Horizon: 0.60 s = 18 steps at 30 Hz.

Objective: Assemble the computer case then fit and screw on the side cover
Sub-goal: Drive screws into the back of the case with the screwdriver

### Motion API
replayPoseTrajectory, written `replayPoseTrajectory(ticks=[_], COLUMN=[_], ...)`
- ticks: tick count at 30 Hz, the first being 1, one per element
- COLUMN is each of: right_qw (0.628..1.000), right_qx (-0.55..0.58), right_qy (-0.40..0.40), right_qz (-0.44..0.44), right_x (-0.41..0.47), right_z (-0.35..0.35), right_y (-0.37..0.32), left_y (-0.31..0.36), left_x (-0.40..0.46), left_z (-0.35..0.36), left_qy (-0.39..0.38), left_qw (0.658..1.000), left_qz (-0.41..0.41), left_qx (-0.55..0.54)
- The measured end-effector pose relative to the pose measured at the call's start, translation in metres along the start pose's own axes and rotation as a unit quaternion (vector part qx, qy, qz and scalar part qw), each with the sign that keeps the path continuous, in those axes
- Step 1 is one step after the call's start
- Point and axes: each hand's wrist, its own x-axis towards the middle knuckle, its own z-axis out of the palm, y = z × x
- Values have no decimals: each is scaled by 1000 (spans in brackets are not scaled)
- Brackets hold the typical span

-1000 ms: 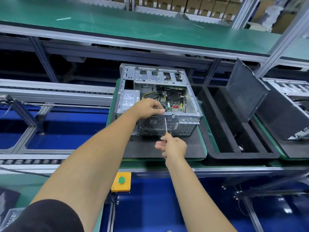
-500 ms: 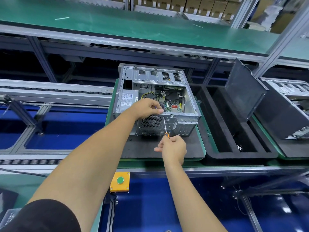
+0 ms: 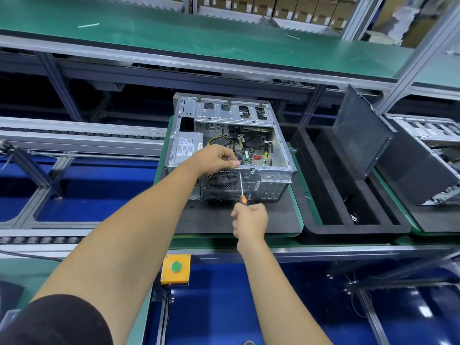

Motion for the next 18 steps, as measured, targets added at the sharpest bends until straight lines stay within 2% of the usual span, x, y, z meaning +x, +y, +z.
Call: replayPoseTrajectory(ticks=[3,5,6,7,8,9,10,11,14,16,18], right_qw=[972,963,980,997,997,975,953,947,979,998,995], right_qx=[-168,-193,-138,-47,62,158,214,222,136,44,-51], right_qy=[107,106,77,33,-25,-75,-106,-118,-75,-14,52], right_qz=[-127,-153,-122,-48,50,137,188,201,135,37,-75], right_x=[0,-2,1,4,5,6,8,8,6,3,3], right_z=[-1,-2,-2,-3,-4,-7,-9,-9,-1,3,4], right_y=[9,11,10,7,2,-3,-5,-5,-2,-1,1], left_y=[0,-1,-1,-1,-2,-2,-2,-2,-2,-2,-1], left_x=[0,0,0,0,1,1,1,1,1,1,1], left_z=[0,0,0,0,0,0,0,0,1,1,0], left_qy=[3,2,1,0,0,1,1,2,-1,-2,-1], left_qw=[1000,1000,1000,1000,1000,1000,1000,1000,1000,1000,1000], left_qz=[-2,0,2,2,4,4,4,4,2,2,1], left_qx=[-2,0,0,1,3,6,7,7,4,7,9])
